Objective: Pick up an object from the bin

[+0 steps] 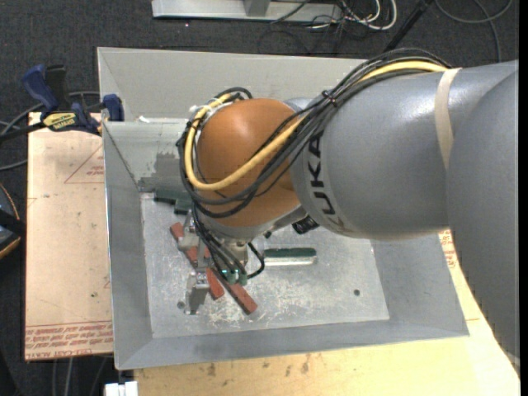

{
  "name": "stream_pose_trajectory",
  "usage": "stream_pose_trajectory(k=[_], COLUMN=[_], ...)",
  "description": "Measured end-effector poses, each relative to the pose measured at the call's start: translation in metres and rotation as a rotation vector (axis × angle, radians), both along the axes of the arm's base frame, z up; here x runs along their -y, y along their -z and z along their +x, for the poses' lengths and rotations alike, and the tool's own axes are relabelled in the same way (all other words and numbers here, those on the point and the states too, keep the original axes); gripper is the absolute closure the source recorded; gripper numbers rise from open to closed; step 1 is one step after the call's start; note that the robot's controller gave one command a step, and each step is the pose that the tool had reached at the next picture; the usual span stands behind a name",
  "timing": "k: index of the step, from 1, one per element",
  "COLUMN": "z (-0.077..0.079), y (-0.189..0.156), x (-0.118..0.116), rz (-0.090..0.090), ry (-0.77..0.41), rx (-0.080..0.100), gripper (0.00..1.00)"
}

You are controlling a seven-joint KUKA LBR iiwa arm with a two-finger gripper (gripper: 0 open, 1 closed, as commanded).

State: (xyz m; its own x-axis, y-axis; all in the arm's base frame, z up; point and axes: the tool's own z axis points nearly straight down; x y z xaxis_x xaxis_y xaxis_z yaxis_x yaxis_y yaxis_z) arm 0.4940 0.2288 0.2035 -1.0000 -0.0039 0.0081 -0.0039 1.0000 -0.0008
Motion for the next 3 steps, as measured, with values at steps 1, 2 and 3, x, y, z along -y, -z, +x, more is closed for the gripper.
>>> stream_pose_trajectory(k=[1,2,3], z=[0.002,0.010,-0.001], y=[-0.004,0.044,0.098], x=[0.001,0.012,0.058], rz=[0.002,0.005,0.002], ry=[0.004,-0.034,0.087], rx=[0.008,0.015,0.008], gripper=[0.00,0.00,0.00])
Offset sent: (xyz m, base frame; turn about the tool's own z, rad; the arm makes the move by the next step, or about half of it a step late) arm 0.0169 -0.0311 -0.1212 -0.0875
